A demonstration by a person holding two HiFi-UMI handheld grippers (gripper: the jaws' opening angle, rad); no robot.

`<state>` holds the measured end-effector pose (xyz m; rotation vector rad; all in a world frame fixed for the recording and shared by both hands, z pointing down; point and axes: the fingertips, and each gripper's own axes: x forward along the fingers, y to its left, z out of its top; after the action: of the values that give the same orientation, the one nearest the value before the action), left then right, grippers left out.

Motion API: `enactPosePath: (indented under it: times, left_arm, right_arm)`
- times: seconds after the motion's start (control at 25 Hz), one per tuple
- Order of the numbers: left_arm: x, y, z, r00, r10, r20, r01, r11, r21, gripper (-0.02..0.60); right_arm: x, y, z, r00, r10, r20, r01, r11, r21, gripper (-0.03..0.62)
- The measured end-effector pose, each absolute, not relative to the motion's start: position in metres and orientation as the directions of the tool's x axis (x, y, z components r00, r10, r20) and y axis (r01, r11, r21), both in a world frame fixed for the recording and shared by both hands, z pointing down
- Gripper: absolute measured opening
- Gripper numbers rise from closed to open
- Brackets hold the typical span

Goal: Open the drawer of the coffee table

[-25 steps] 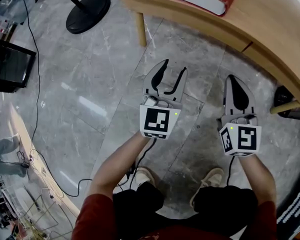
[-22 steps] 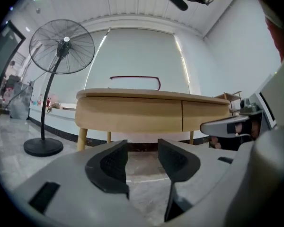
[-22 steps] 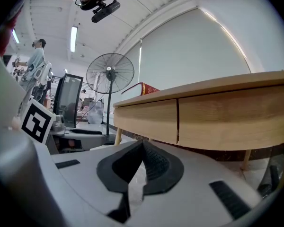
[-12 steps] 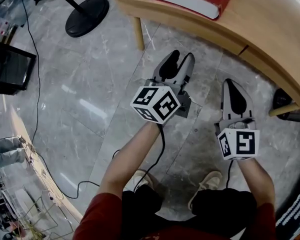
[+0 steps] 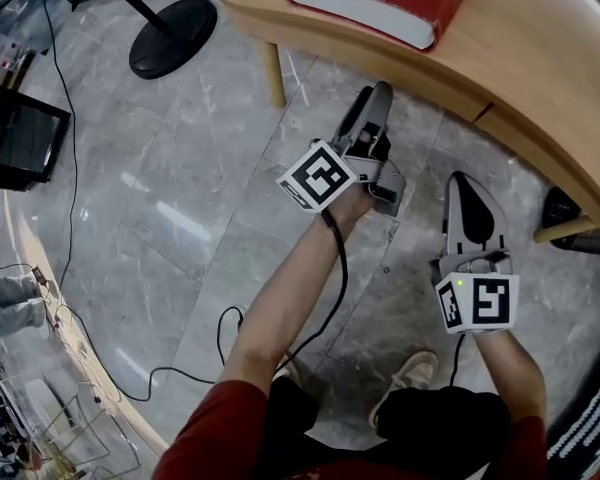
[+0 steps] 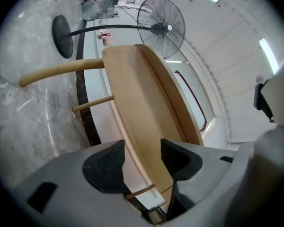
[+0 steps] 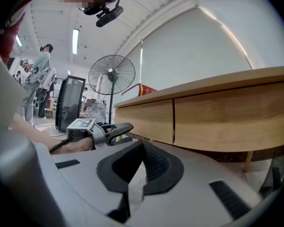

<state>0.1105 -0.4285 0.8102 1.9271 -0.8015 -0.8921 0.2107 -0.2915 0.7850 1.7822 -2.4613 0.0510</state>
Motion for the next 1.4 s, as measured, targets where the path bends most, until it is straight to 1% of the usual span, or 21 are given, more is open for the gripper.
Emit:
enactPosePath:
  times: [0.32,0.4,0.52,0.64,0.68,0.72,0.76,1.12,1.4]
  left_arm:
    - [0.125,-0.449,0.806,0.48,-0.777,-0.406,0.028,-0.449,0.893,0.237]
    - [0.127,-0.453,0.805,0.468,-0.773,-0.428,0.058,-0.456,0.888,0.262]
    - [0.128,-0.456,0.804,0.447,-0.768,-0.459,0.094,-0.47,0.878,0.268]
    - [0.128,-0.457,0.801,0.427,-0.756,-0.496,0.135,-0.489,0.862,0.262]
    - [0.128,-0.456,0.799,0.423,-0.751,-0.507,0.146,-0.495,0.856,0.235]
    - [0.128,-0.456,0.799,0.421,-0.747,-0.514,0.152,-0.501,0.852,0.219]
    - [0.127,-0.455,0.798,0.422,-0.744,-0.518,0.154,-0.504,0.85,0.216]
    - [0.126,-0.454,0.8,0.421,-0.752,-0.506,0.161,-0.487,0.858,0.202]
    - [0.118,-0.439,0.801,0.391,-0.766,-0.51,0.177,-0.481,0.859,0.198]
  right_arm:
    - [0.221,-0.293,0.794,-0.303,-0.945,0.123,-0.95,0.31,0.044,-0.005]
    - [0.223,-0.294,0.796,-0.3,-0.945,0.13,-0.95,0.308,0.048,-0.005]
    - [0.226,-0.294,0.8,-0.299,-0.944,0.139,-0.95,0.309,0.054,-0.005]
    - [0.229,-0.295,0.803,-0.293,-0.945,0.147,-0.951,0.304,0.053,-0.005]
    - [0.23,-0.295,0.805,-0.291,-0.945,0.15,-0.952,0.302,0.053,-0.005]
    - [0.23,-0.295,0.805,-0.289,-0.945,0.152,-0.953,0.3,0.052,-0.005]
    - [0.231,-0.295,0.806,-0.287,-0.945,0.154,-0.953,0.298,0.052,-0.005]
    - [0.229,-0.292,0.804,-0.287,-0.945,0.156,-0.952,0.299,0.064,-0.005]
    - [0.232,-0.29,0.801,-0.275,-0.949,0.156,-0.955,0.288,0.066,-0.005]
